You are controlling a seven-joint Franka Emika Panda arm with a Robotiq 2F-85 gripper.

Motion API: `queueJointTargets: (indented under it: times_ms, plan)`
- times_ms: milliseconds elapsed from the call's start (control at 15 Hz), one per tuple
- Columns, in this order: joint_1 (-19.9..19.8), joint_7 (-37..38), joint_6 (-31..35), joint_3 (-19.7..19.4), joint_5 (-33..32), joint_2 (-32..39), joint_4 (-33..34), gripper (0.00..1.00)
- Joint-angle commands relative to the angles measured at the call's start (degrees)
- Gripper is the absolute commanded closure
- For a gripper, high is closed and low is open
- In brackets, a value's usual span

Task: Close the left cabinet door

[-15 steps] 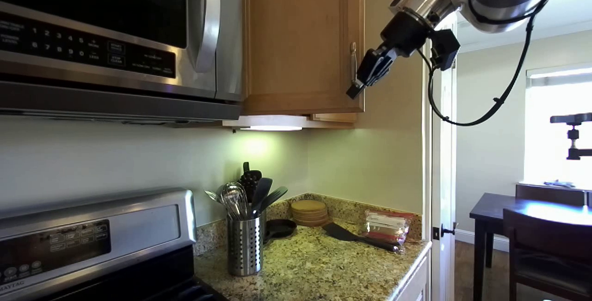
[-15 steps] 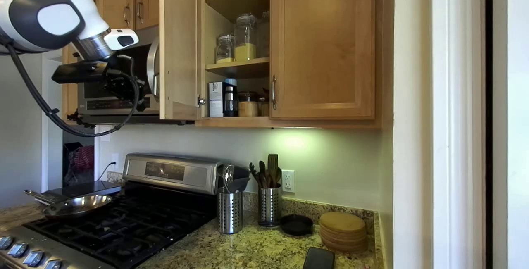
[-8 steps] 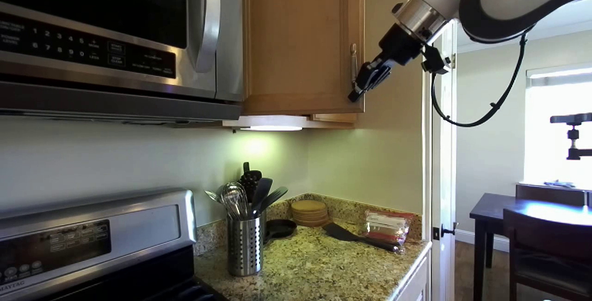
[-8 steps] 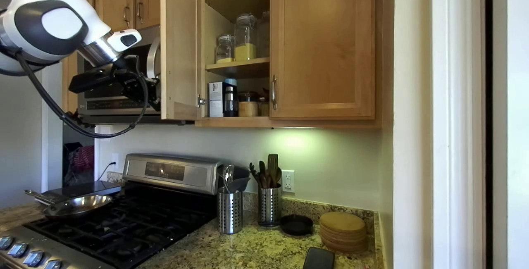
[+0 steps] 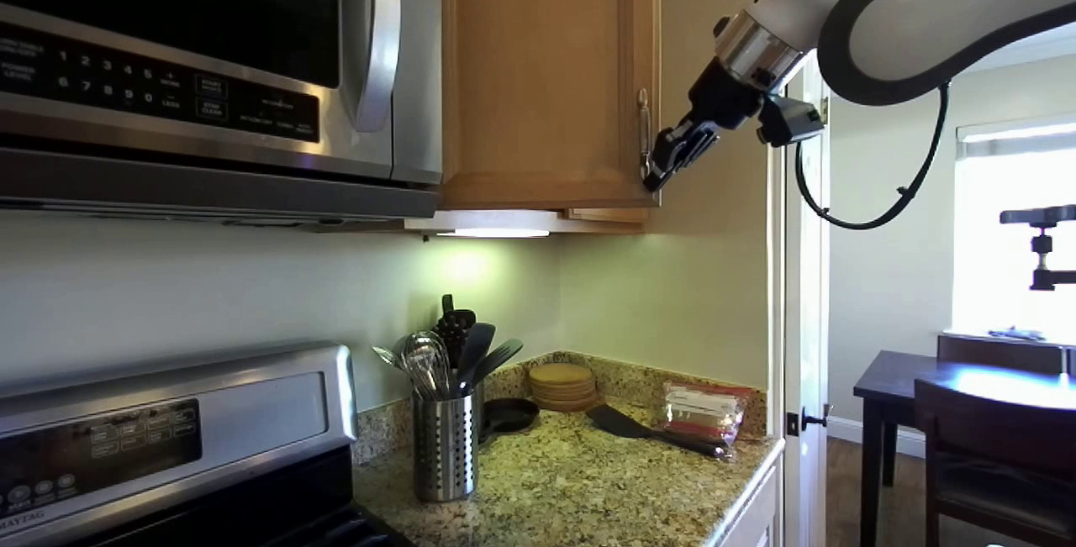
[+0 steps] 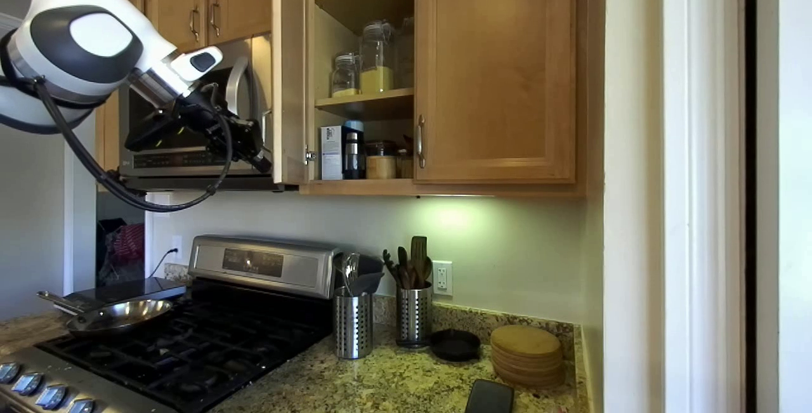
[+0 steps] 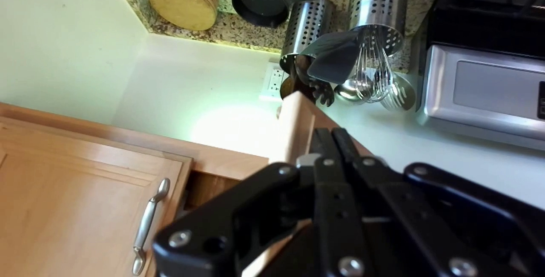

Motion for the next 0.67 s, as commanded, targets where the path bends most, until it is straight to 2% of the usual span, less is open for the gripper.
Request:
queueJointTargets:
  times_ms: [0,333,600]
  plan:
    - [-2.4,4.8,1.8,1.6,-2.0,-1.1,-1.4,0.94]
    - [-2.8,7.4,2.7,2.3,-1.9,-1.1,-1.5,0.94]
    - [-2.6,8.1,-0.4,2.4,-1.6,-1.2,-1.0,0.95]
